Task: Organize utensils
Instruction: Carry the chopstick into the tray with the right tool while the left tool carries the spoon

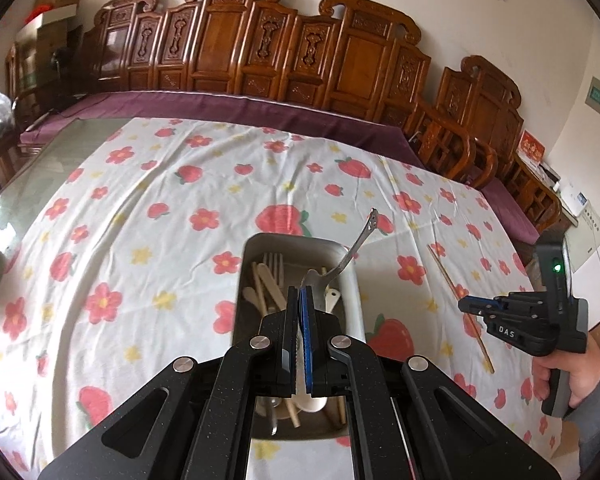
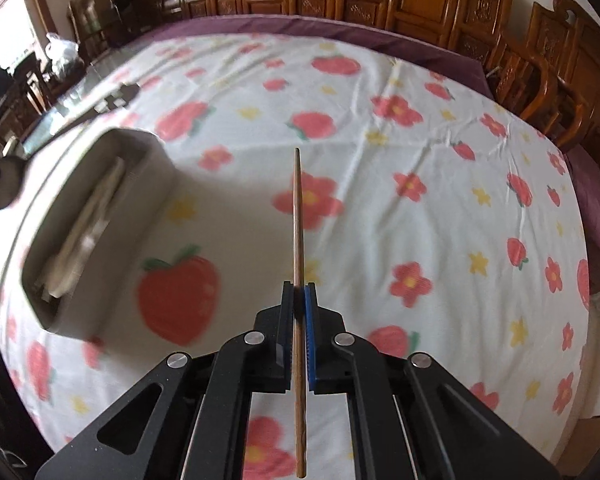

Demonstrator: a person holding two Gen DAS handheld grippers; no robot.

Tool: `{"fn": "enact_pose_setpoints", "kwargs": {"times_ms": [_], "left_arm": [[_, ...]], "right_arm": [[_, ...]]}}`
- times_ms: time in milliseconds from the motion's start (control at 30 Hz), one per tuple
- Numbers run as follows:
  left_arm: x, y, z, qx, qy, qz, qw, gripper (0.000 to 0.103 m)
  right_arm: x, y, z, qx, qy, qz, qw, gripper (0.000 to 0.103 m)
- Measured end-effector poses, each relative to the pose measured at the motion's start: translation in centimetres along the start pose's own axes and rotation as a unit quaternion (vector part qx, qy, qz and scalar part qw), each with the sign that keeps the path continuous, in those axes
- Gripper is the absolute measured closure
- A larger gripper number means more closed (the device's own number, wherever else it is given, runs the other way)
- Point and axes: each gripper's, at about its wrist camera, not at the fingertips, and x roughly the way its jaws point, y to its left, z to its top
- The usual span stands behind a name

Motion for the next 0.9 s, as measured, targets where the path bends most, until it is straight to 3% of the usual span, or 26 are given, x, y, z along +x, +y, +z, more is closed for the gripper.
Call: {"fn": "enact_pose_setpoints", "kwargs": {"times_ms": [400,600,900], "left_arm": [[-2.3,3.0,-0.5,-0.004,-0.01,0.014,0.9999,0.102],[-2.9,4.6,-0.7,-0.008,-0.009,0.022,0.9997,0.102],[-3.0,6.7,-1.0,-0.016,-0.007,0.033,0.9993,0.102]], "right_arm": [[-2.6,7.3,1.4,0.018,-0.032,0.052,0.998,0.097],[-2.0,11.4,1.9,0.031,-0.036,0.085,0.995,0.097],[0.3,15.1,3.8,0.044,-0.041,0.097,0.993,0.097]]}}
